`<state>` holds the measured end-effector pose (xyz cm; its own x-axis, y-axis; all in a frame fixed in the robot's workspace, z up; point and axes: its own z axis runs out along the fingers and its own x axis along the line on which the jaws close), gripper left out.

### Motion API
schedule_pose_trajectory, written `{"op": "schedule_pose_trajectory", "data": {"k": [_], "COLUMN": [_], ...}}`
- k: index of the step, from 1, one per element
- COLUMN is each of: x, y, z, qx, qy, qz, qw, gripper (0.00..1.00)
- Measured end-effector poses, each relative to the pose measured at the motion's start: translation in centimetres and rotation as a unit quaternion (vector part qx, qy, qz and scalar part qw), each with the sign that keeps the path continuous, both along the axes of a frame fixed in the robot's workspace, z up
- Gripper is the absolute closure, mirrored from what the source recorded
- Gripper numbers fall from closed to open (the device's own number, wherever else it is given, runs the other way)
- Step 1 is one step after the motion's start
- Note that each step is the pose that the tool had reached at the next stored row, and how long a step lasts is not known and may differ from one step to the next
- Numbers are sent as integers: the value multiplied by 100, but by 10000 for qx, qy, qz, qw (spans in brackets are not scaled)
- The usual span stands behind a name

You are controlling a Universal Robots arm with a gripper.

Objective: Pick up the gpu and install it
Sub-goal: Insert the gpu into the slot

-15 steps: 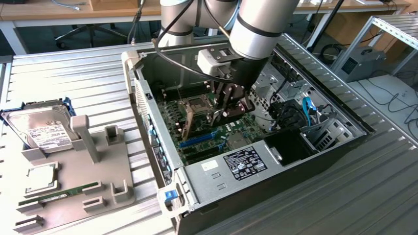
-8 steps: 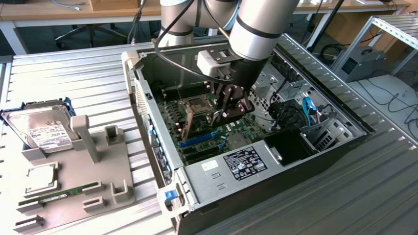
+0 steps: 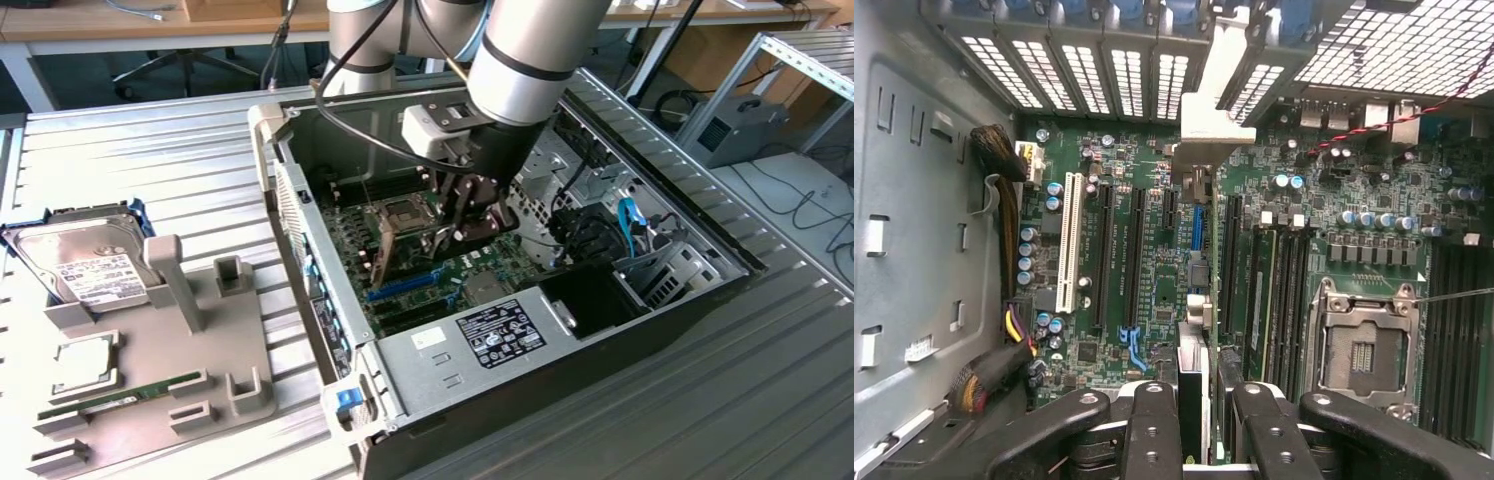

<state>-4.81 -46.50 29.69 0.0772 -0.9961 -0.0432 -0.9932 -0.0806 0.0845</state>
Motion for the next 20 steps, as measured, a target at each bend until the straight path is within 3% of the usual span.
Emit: {"op": "schedule_pose_trajectory", "data": {"k": [20], "x": [-6], "y": [0], "z": [-47], "qx": [0], "qy": [0], "qz": [0], "qw": [10000], "gripper": [74]}}
